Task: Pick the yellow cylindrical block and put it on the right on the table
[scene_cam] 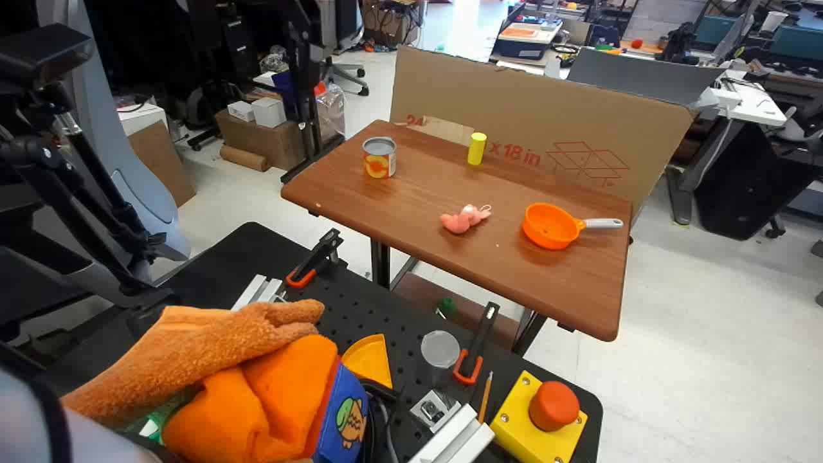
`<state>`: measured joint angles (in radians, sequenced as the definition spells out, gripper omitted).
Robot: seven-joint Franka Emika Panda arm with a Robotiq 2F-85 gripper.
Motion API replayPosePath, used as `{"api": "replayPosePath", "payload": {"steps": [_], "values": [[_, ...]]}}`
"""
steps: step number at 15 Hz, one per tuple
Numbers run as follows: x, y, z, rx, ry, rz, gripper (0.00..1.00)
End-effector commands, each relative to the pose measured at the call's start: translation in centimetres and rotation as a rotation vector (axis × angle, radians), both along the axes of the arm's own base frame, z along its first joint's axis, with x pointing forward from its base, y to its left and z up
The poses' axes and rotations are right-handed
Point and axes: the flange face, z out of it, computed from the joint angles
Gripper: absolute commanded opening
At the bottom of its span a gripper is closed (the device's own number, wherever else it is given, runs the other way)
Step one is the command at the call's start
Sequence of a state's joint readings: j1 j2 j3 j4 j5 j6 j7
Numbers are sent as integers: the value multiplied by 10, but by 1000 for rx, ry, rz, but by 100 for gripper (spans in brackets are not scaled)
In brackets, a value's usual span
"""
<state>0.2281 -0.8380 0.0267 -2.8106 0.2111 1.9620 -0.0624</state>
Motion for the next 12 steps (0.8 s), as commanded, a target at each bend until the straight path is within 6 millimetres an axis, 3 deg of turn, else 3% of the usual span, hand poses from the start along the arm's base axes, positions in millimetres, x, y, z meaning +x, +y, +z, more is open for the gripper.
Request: {"api": "replayPosePath", "payload": {"steps": [1,4,12], "values": [[-1,-1,-4,-3,12,0,100],[-4,-1,-13,-8,32,0,100],[1,0,-12,1,39,-2,100]]}}
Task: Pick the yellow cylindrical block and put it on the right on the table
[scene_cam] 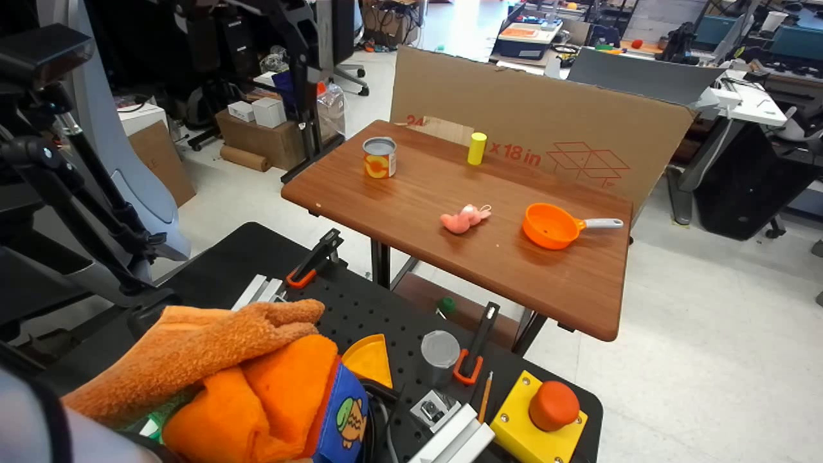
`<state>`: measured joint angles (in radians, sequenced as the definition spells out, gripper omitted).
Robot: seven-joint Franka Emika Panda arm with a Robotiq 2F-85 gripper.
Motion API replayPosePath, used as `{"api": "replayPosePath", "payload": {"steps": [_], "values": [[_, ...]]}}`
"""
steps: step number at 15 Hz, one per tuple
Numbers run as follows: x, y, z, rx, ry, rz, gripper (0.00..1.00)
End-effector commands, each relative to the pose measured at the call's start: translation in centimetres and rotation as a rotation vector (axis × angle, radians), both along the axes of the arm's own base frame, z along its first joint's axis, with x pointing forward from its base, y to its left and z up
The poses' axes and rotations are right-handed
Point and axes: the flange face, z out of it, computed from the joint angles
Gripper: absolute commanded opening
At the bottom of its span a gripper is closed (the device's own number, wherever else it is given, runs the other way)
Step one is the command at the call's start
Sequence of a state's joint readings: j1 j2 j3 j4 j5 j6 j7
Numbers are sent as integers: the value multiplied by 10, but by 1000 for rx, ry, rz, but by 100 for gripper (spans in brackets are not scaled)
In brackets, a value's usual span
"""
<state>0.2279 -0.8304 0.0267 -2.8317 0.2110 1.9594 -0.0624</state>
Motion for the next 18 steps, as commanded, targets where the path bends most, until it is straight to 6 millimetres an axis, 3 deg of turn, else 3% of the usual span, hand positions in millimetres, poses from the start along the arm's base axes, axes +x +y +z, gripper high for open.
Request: {"api": "replayPosePath", "payload": {"steps": [1,5,11,18], "values": [[9,3,3,16,2,-12,100],[48,8,11,26,-53,-66,100],[140,14,17,109,-160,-141,100],[251,-17,3,156,-279,-307,100]]}}
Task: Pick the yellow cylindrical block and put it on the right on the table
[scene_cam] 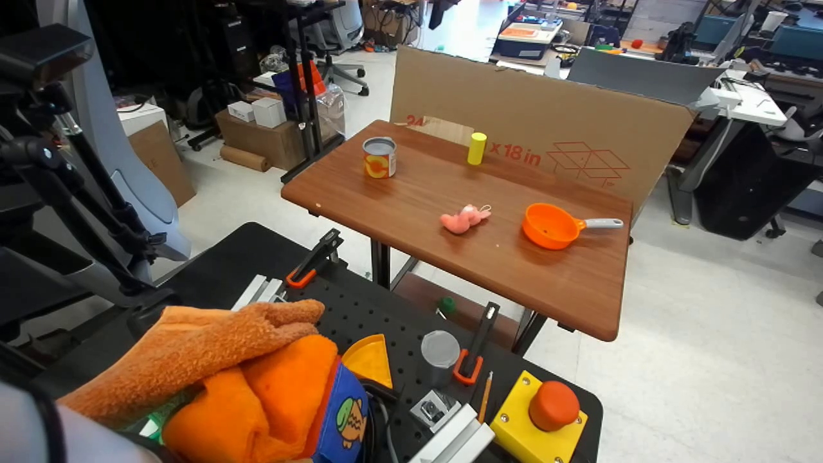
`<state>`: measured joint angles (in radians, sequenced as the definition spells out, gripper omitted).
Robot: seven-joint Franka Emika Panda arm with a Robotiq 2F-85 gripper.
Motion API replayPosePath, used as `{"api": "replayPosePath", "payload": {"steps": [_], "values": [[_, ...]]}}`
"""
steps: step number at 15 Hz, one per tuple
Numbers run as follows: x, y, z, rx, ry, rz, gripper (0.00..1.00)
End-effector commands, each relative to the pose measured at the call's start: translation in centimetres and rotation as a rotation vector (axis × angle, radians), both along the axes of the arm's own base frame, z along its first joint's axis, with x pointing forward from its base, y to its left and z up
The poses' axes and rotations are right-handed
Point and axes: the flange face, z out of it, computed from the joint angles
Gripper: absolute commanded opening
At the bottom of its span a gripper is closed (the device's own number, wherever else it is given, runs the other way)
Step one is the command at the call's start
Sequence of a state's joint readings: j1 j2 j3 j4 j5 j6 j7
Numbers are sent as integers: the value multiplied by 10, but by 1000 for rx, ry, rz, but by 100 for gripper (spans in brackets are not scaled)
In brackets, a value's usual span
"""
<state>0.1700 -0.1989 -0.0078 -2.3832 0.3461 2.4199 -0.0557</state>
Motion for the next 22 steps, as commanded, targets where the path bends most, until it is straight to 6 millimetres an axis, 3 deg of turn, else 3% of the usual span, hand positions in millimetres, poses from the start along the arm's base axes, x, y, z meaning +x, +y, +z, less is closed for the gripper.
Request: {"api": "replayPosePath", "payload": {"steps": [1,6,10,15,22], "values": [[56,-16,-10,37,-42,-65,100],[107,-42,-29,17,-76,-145,100],[133,-60,-45,0,-76,-180,100],[151,-79,-85,-14,-40,-196,100],[173,-79,-139,-33,-20,-231,100]]}}
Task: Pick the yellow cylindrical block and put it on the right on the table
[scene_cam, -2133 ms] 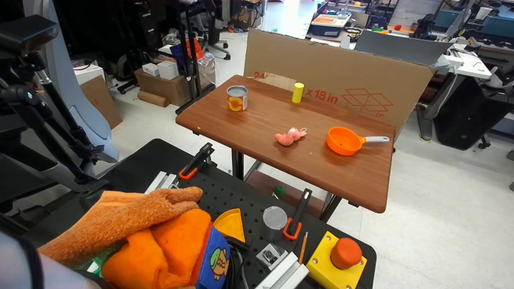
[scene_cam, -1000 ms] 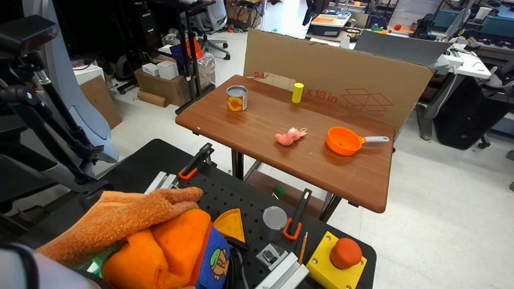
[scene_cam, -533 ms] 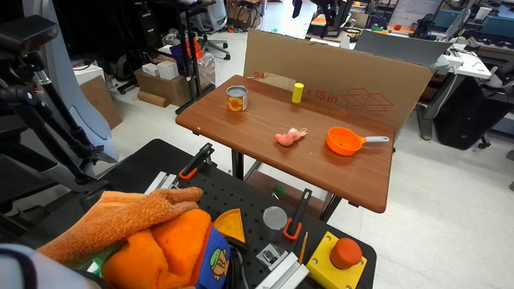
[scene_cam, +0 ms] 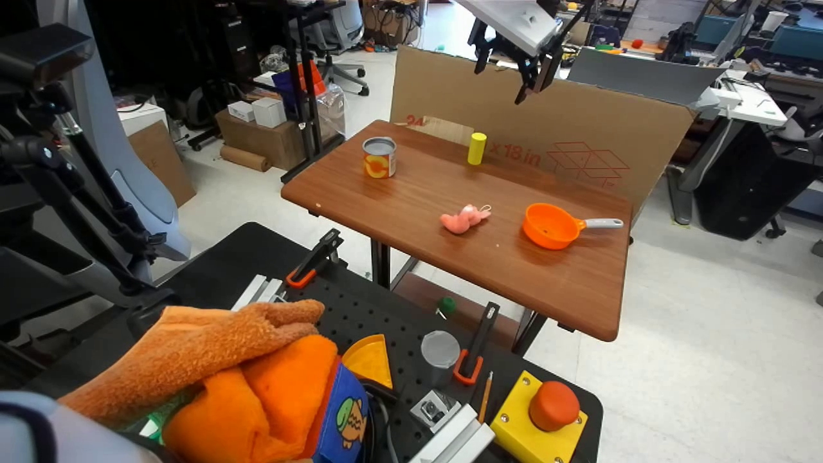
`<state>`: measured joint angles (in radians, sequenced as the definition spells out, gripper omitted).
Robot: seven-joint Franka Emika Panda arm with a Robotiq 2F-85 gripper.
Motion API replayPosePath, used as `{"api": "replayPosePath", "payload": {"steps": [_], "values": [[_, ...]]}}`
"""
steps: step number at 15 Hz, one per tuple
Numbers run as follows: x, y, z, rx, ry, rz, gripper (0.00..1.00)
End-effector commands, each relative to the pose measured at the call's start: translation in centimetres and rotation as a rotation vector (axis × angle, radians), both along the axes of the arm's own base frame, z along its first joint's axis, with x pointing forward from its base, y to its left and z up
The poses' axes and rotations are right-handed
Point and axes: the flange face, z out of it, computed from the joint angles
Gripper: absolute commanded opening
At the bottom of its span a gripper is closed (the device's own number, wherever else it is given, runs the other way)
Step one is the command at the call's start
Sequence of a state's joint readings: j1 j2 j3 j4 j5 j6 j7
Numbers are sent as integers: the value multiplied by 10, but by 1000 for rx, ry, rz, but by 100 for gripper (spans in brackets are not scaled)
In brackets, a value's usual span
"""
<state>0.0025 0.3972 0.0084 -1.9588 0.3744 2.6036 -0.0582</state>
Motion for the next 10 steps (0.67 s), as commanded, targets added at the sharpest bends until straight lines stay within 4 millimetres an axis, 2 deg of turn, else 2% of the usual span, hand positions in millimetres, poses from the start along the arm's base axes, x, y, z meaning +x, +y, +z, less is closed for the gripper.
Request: {"api": "replayPosePath", "payload": {"steps": [1,10], "values": [[22,4,-19,-19,-8,-23,100],[35,31,-77,-70,105,-30,100]]}}
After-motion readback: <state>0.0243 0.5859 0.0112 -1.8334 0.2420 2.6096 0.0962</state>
